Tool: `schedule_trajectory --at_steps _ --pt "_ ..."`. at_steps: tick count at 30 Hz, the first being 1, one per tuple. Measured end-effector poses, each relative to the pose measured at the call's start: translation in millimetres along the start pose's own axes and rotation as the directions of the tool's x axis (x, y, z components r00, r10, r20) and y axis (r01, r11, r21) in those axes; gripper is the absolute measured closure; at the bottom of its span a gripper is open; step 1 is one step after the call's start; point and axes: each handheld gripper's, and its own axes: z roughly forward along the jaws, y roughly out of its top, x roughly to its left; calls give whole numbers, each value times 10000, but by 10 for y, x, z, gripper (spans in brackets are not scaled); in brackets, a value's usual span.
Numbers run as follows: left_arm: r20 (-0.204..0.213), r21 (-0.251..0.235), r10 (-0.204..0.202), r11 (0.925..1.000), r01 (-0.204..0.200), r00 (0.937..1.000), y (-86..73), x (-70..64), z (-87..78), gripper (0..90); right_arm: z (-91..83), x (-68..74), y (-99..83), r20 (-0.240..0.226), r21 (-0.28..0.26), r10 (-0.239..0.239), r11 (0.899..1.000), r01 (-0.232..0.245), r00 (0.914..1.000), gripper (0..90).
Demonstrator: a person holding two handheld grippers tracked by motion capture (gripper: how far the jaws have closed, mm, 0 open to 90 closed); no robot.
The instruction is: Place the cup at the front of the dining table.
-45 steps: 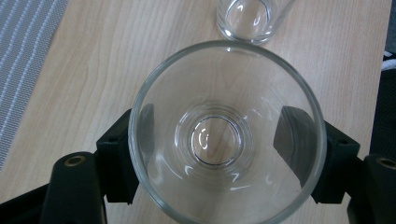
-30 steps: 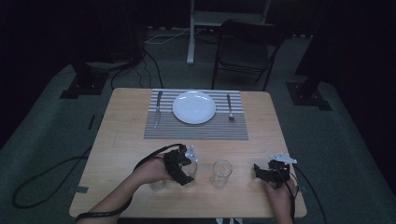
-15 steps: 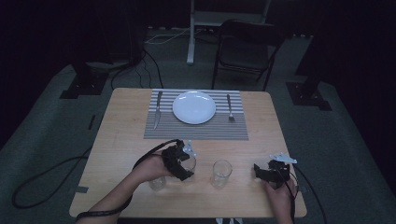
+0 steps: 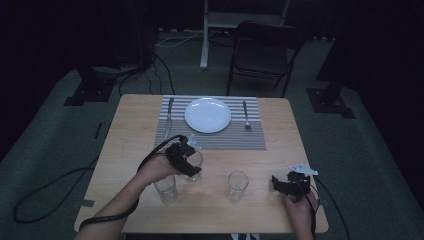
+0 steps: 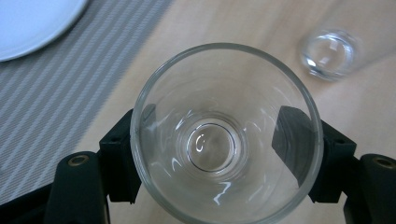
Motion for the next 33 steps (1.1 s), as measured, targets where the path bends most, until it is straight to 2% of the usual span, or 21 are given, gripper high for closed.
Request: schedule_trajectory --at_steps 4,6,10,13,17,20,21,23,24,25,29,32,33 --pt "-157 -77 -486 9988 485 9987 -1 149 -8 291 0 -1 0 7 -1 -16 10000 16 10000 124" --pt "-177 -68 -568 9984 566 9982 -1 191 -8 290 0 -1 0 8 -5 -17 10000 17 10000 124" --pt "-515 -61 -928 9957 926 9943 4 320 5 290 0 -1 0 2 3 -6 10000 6 10000 125" --pt "-774 -203 -1332 9910 1320 9881 23 450 12 291 0 -1 0 2 4 -7 10000 7 10000 124" --pt "-851 -401 -1760 9841 1731 9807 67 597 -6 291 0 -1 0 0 3 -8 10000 8 10000 124" --pt "-1237 -673 -2220 9743 2150 9672 111 699 -24 290 0 0 0 0 3 -7 10000 7 10000 124" --pt "-1237 -673 -2220 9743 2150 9672 111 699 -24 290 0 0 0 1 2 -3 10000 3 10000 125" --pt "-1659 -861 -2657 9632 2545 9497 147 802 -18 290 0 -1 0 1 2 -7 10000 7 10000 124" --pt "-1659 -861 -2657 9632 2545 9497 147 802 -18 290 0 0 0 1 3 -5 10000 5 10000 124" --pt "-1682 -873 -2746 9608 2632 9467 153 835 -5 290 0 0 0 1 3 -5 10000 5 10000 124" --pt "-1688 -978 -3263 9445 3136 9301 174 1010 70 290 0 -1 0 1 1 -6 10000 6 10000 125" --pt "-1908 -1004 -3440 9385 3303 9194 195 1108 137 290 0 -1 0 1 6 -4 10000 4 10000 125" --pt "-1903 -969 -3492 9367 3364 9175 202 1144 157 290 0 -1 0 2 4 -5 10000 5 10000 125"
